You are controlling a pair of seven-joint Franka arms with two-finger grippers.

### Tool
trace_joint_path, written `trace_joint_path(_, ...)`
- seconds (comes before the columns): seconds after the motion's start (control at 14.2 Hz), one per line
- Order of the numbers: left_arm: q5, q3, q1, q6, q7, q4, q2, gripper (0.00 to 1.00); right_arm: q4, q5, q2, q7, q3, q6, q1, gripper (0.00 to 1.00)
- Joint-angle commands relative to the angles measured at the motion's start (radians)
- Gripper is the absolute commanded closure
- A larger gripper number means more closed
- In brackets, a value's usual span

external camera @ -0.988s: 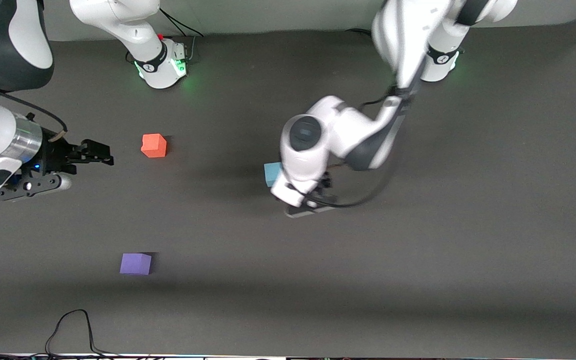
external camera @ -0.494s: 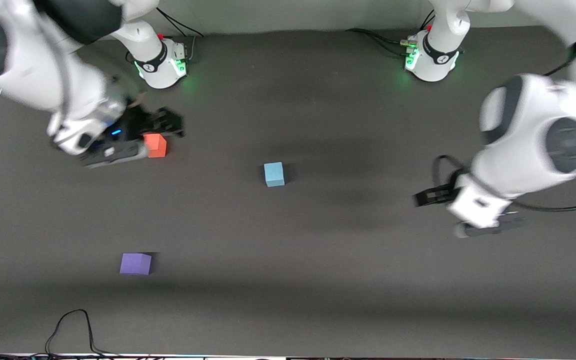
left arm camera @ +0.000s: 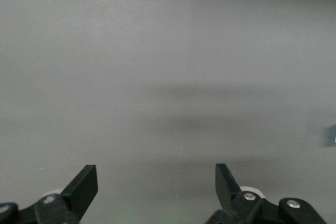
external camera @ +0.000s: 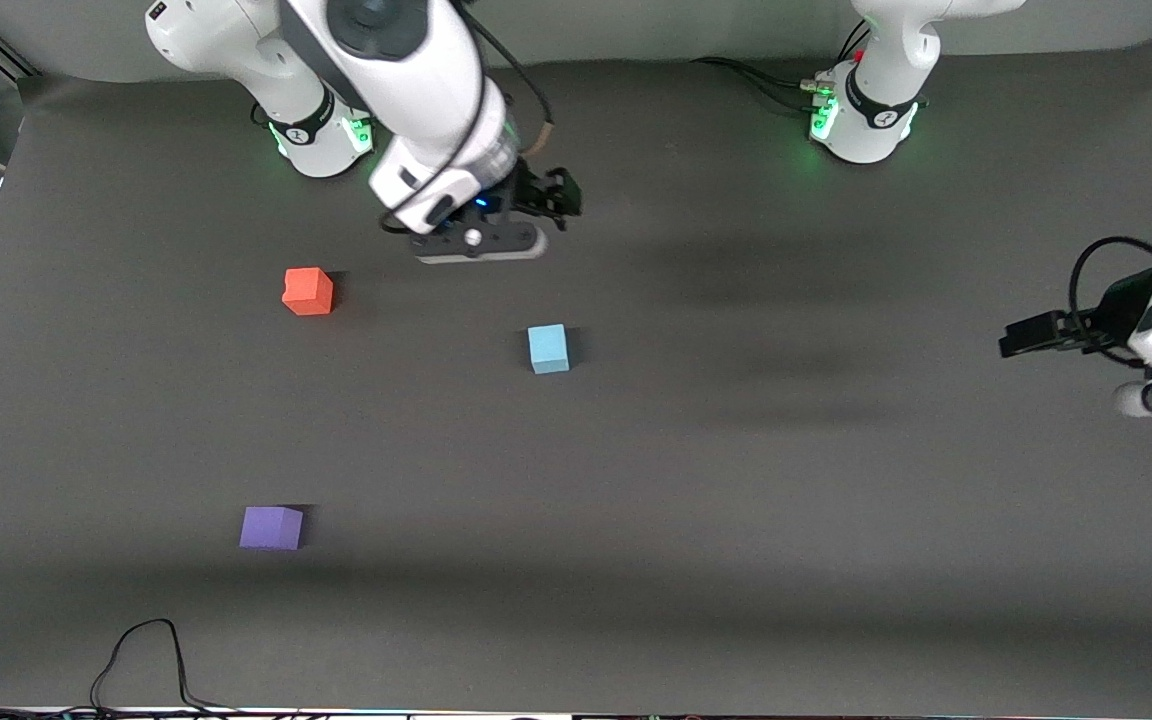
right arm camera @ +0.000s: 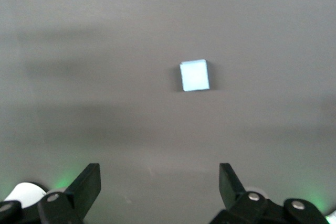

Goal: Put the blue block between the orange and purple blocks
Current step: 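Retract the left gripper while the right gripper reaches the blue cube, then lower the right gripper and grasp the blue cube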

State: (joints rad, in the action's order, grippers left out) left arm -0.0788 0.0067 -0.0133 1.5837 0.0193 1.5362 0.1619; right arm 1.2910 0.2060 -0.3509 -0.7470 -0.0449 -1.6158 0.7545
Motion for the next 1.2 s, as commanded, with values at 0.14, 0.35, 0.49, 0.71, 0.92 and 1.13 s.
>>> trace_joint_path(0.14,0.053,-0.008,-0.002,-0.007,-0.025,0.079,-0.113,0.0,0.178,-0.045,0.01,0.13,-0.016,-0.149,-0.004,0.0)
trace_joint_path(0.35,0.086,-0.008,0.006,-0.005,-0.015,0.079,-0.122,0.0,0.46,-0.05,0.066,0.169,-0.016,-0.425,-0.004,0.0)
trace_joint_path(0.49,0.09,-0.008,0.015,-0.007,-0.013,0.075,-0.121,0.0,0.571,-0.05,0.053,0.173,-0.015,-0.585,0.0,0.0)
trace_joint_path(0.71,0.086,-0.01,0.016,-0.013,-0.005,0.061,-0.11,0.0,0.682,-0.048,0.009,0.169,-0.016,-0.784,0.032,0.0)
trace_joint_path(0.92,0.083,-0.011,0.016,-0.008,-0.002,0.045,-0.102,0.0,0.683,-0.043,-0.065,0.15,-0.019,-0.848,0.083,0.0)
trace_joint_path(1.13,0.085,-0.013,0.013,-0.02,-0.01,0.045,-0.114,0.0,0.685,-0.048,-0.1,0.152,-0.019,-0.884,0.086,0.0)
